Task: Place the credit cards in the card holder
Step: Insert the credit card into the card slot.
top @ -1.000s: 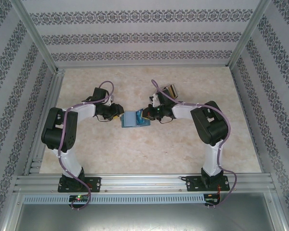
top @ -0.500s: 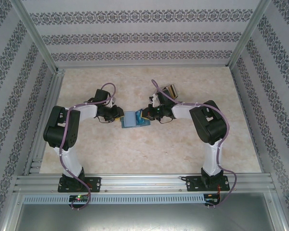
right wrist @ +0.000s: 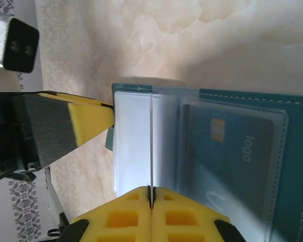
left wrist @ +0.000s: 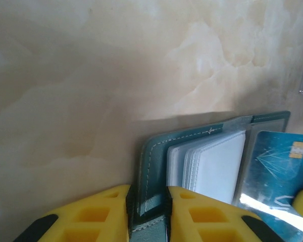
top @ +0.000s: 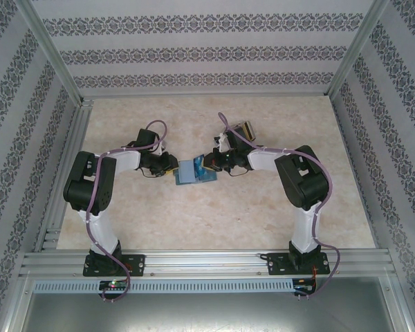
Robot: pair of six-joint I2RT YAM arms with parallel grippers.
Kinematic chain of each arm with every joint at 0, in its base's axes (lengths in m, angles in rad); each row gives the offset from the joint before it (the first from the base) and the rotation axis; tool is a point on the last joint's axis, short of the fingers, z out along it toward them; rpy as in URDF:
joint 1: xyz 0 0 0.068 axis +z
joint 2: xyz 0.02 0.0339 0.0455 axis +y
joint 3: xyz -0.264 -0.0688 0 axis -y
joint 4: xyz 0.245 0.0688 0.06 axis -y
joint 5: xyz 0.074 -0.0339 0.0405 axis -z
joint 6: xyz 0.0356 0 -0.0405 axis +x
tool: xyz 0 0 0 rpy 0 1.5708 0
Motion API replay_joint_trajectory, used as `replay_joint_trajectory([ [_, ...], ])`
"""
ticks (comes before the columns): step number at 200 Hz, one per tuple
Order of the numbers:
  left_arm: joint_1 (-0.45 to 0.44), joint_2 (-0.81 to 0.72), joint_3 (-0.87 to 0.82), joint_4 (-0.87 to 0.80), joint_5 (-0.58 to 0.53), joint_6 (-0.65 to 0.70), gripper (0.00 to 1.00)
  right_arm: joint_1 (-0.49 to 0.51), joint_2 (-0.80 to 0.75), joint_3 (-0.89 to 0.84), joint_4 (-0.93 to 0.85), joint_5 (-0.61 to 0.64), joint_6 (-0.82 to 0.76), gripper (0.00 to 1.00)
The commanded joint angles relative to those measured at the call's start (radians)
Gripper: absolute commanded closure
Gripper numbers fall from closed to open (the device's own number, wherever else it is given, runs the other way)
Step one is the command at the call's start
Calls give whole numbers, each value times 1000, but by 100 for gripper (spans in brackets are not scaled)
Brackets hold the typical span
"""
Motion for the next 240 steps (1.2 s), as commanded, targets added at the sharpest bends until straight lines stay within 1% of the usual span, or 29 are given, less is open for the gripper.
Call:
replay_joint_trajectory([
  [1, -9, 21, -8, 4, 15, 6, 74, 8, -36, -6, 18, -22, -1, 94],
  [104, -9, 21, -7, 1, 15, 7, 74, -9, 24, -25, 24, -1, -2, 94],
  [153, -9, 23, -9, 3, 14, 4, 74, 0, 66, 1, 43, -52, 17, 94],
  [240, -9, 24, -12, 9, 20, 1, 75, 16, 105, 26, 28, -70, 25, 94],
])
